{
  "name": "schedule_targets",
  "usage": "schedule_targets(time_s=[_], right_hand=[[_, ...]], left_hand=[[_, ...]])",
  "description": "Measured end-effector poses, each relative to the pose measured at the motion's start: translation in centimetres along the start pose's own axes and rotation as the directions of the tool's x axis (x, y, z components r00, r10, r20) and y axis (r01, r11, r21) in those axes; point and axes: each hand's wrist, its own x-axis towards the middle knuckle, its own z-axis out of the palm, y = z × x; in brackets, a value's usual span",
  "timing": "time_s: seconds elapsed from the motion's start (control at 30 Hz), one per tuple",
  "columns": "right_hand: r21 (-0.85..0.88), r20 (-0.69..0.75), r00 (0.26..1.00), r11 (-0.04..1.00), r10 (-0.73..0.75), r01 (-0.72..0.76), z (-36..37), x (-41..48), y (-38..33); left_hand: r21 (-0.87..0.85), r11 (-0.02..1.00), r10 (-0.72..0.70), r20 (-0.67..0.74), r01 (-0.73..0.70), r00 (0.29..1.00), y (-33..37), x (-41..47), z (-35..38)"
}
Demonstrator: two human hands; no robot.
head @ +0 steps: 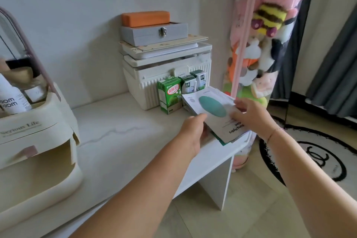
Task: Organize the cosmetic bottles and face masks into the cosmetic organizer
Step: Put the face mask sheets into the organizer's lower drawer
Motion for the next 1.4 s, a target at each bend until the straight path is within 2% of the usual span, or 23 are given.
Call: schedule_targets(time_s=[0.13, 0.2, 0.3, 0.4, 0.53, 0.7, 0.77, 0.87, 0.97, 1.03, 1.1, 1.17, 1.23, 1.27, 1.33, 1.4], right_hand=[[-0.021, 0.039, 0.999, 1.000, -0.016, 0.017, 1.0, -0.2, -0.3], [-0.123, 0.043, 0.998, 0.991, 0.055, -0.049, 1.0, 0.2, -0.2], [-0.128, 0.072, 0.989, 0.984, 0.132, -0.122, 0.7, 0.4, -0.1], [-0.084, 0.041, 0.997, 0.995, 0.060, -0.056, 0.8, 0.0, -0.4], [0.029, 0.084, 0.996, 0.999, -0.018, 0.015, 1.3, -0.8, -1.3], [-0.110, 0.115, 0.989, 0.991, 0.089, -0.076, 1.3, -1.3, -1.4], [-0.100, 0.119, 0.992, 0.995, 0.035, -0.023, 1.4, -1.4, -1.6], [0.009, 0.128, 0.991, 1.000, -0.024, 0.023, 1.3, -1.8, -2.0], [0.191, 0.170, 0.985, 0.981, 0.012, -0.045, 1.2, -2.1, -1.9], [0.344, 0.229, 0.972, 0.931, 0.045, -0.124, 1.4, -2.6, -2.0], [0.437, 0.311, 0.950, 0.884, 0.024, -0.165, 1.6, -3.1, -2.3], [0.568, 0.329, 0.942, 0.810, -0.064, -0.144, 1.8, -3.5, -3.1], [0.695, 0.185, 0.978, 0.716, -0.095, -0.061, 2.0, -3.7, -4.5], [0.691, 0.059, 0.992, 0.722, -0.108, 0.037, 2.0, -3.8, -5.3], [0.541, -0.116, 0.973, 0.808, -0.202, 0.232, 1.9, -4.1, -7.0], [0.446, -0.092, 0.944, 0.835, -0.316, 0.323, 1.8, -4.5, -8.4]], left_hand=[[-0.090, 0.995, -0.051, -0.028, 0.048, 0.998, 0.2, 0.0, -0.1], [-0.088, 0.994, -0.066, -0.052, 0.061, 0.996, 0.4, 0.2, 0.0], [-0.093, 0.993, -0.073, -0.059, 0.067, 0.996, 0.6, 0.1, 0.4], [-0.080, 0.995, -0.067, -0.062, 0.062, 0.996, 0.4, 0.3, 0.9], [-0.087, 0.993, -0.082, -0.085, 0.074, 0.993, 0.0, 0.6, 0.7], [-0.104, 0.992, -0.077, -0.080, 0.069, 0.994, -0.7, 0.5, 0.6], [-0.111, 0.991, -0.084, -0.095, 0.073, 0.992, -0.9, 0.5, 0.7], [-0.136, 0.988, -0.084, -0.127, 0.067, 0.988, -1.3, 0.3, 0.5], [-0.120, 0.992, -0.057, -0.148, 0.039, 0.987, -1.7, -0.2, -0.5], [-0.053, 0.998, 0.015, -0.161, -0.024, 0.987, -1.8, -1.0, -1.5], [0.099, 0.985, 0.153, -0.150, -0.139, 0.977, -1.5, -2.2, -2.8], [0.323, 0.905, 0.320, -0.085, -0.277, 0.944, 0.0, -3.7, -4.5], [0.592, 0.695, 0.471, 0.053, -0.407, 0.881, 2.3, -5.1, -6.5], [0.715, 0.548, 0.511, 0.124, -0.434, 0.850, 3.7, -5.9, -7.4], [0.866, 0.273, 0.543, 0.222, -0.419, 0.810, 6.3, -7.3, -8.5], [0.918, 0.083, 0.518, 0.293, -0.389, 0.804, 8.3, -8.4, -9.2]])
